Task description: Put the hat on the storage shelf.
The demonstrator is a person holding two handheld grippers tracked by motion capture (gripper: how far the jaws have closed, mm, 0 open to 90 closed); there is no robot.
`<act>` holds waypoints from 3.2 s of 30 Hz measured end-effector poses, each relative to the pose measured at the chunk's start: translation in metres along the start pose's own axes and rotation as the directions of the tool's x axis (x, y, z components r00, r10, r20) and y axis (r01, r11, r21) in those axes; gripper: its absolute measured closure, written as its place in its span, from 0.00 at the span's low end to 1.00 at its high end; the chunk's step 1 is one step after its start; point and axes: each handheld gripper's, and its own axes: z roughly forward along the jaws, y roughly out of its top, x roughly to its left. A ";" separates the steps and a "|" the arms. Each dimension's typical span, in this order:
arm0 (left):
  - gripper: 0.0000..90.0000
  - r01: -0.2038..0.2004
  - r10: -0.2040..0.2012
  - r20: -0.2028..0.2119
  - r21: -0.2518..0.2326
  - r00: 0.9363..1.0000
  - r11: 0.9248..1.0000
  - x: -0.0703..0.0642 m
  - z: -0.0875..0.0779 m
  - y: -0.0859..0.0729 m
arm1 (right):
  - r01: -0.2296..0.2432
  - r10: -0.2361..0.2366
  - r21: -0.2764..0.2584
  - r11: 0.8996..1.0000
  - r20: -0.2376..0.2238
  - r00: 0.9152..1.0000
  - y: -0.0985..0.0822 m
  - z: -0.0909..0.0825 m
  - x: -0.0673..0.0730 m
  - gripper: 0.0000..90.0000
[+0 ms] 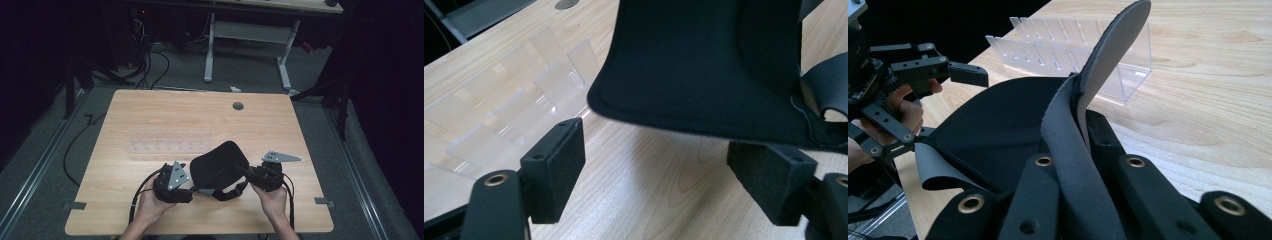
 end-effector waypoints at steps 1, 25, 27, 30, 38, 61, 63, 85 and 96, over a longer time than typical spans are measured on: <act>0.27 -0.010 0.010 0.000 0.000 1.000 1.000 0.000 0.000 0.000 | 0.003 -0.003 0.003 1.000 -0.002 1.000 0.000 0.001 0.000 0.95; 0.53 -0.069 0.069 0.006 -0.016 0.998 0.998 -0.003 -0.003 -0.003 | 0.018 -0.017 0.015 1.000 -0.101 0.995 0.008 0.018 0.015 0.94; 0.58 -0.068 0.068 0.017 -0.019 0.998 0.998 -0.003 -0.005 -0.002 | 0.011 -0.009 0.017 1.000 -0.114 0.993 0.008 0.019 0.015 0.94; 0.66 -0.069 0.070 0.040 -0.026 0.997 0.997 -0.004 -0.008 0.000 | 0.018 -0.017 0.009 1.000 -0.119 0.993 0.009 0.018 0.016 0.92; 0.82 -0.024 0.021 0.142 0.024 0.990 0.999 -0.006 -0.013 0.005 | 0.020 -0.019 0.001 1.000 -0.103 0.994 0.010 0.016 0.015 0.87; 0.96 0.145 -0.142 0.179 -0.004 0.974 0.989 0.010 -0.035 0.022 | -0.005 0.004 0.003 1.000 0.146 0.989 -0.016 0.001 -0.030 0.53; 0.96 0.165 -0.161 0.168 -0.008 0.972 0.986 0.013 -0.037 0.024 | -0.013 0.006 0.037 0.999 0.198 0.980 -0.024 0.006 -0.037 0.52; 0.96 0.291 -0.281 0.115 -0.085 0.953 0.953 0.037 -0.047 0.038 | 0.032 -0.116 0.183 0.983 0.471 0.875 -0.046 0.034 -0.070 0.44; 0.96 0.311 -0.300 0.102 -0.121 0.948 0.943 0.045 -0.054 0.046 | 0.033 -0.117 0.183 0.982 0.472 0.874 -0.047 0.034 -0.069 0.43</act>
